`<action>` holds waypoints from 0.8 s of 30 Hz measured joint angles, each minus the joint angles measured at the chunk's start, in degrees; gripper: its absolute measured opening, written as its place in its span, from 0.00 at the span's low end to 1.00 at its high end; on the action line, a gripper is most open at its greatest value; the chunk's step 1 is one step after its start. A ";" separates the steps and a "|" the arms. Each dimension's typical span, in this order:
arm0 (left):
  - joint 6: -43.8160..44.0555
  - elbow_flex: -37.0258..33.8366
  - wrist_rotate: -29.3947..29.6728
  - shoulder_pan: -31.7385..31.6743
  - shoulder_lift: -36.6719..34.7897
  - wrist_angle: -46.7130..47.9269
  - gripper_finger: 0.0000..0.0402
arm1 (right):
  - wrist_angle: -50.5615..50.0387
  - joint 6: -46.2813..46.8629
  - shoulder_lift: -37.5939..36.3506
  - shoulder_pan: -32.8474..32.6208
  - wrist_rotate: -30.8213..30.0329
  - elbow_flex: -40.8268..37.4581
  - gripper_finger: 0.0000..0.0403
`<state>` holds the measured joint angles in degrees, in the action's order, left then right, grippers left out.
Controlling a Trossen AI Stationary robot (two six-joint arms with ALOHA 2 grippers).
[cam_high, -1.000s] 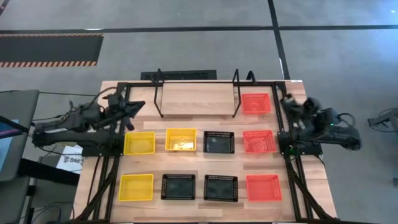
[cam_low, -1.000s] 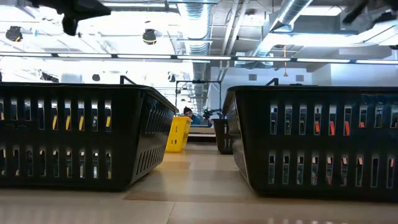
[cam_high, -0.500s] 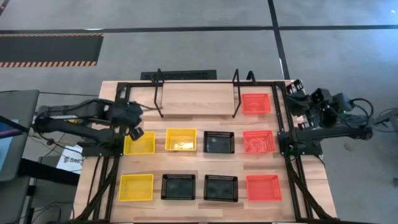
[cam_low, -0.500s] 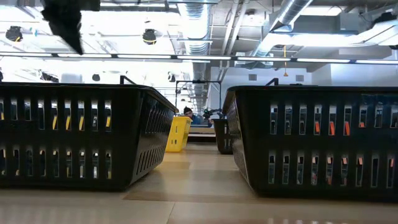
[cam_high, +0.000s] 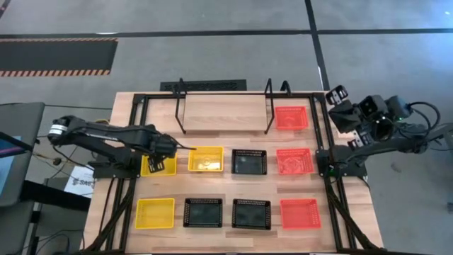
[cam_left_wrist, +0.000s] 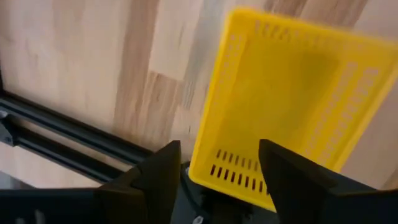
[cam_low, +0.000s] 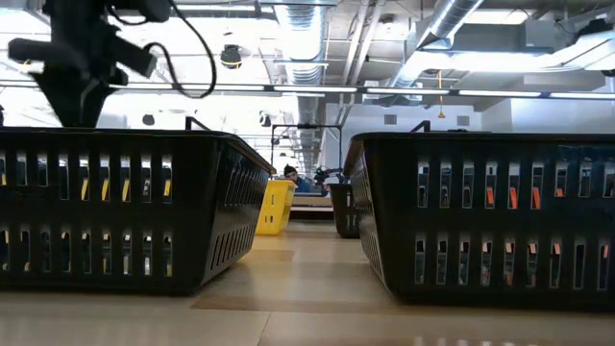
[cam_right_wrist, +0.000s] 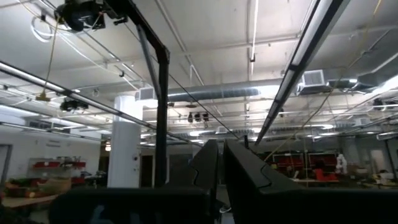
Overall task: Stack baskets on shelf by color
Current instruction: Put the top left yellow bin on the shelf
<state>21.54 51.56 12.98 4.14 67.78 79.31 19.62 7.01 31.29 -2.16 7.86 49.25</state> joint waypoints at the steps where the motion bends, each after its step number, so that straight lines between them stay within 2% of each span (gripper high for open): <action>1: -0.34 -0.86 -0.42 0.00 0.52 -0.50 0.52 | -0.25 0.00 -0.02 -0.48 0.00 0.00 0.13; 5: -1.99 -4.42 -2.71 -0.01 2.13 -3.94 0.53 | -0.44 -0.03 0.02 -2.46 -0.02 0.00 0.13; 11: -2.45 -8.46 -2.28 -0.02 2.76 -8.40 0.53 | -0.52 -0.07 0.00 -4.49 -0.04 0.00 0.13; 20: -1.38 -9.10 2.83 -0.04 2.76 -8.70 0.53 | -1.03 -1.49 0.00 -5.02 -0.10 0.00 0.13; 24: -1.32 -9.10 6.82 -0.25 2.74 -8.82 0.53 | -1.19 -1.49 0.00 -5.00 -0.11 0.00 0.13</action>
<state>20.22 42.46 19.80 3.89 70.52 70.49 18.44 5.52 31.29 -7.16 7.75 49.25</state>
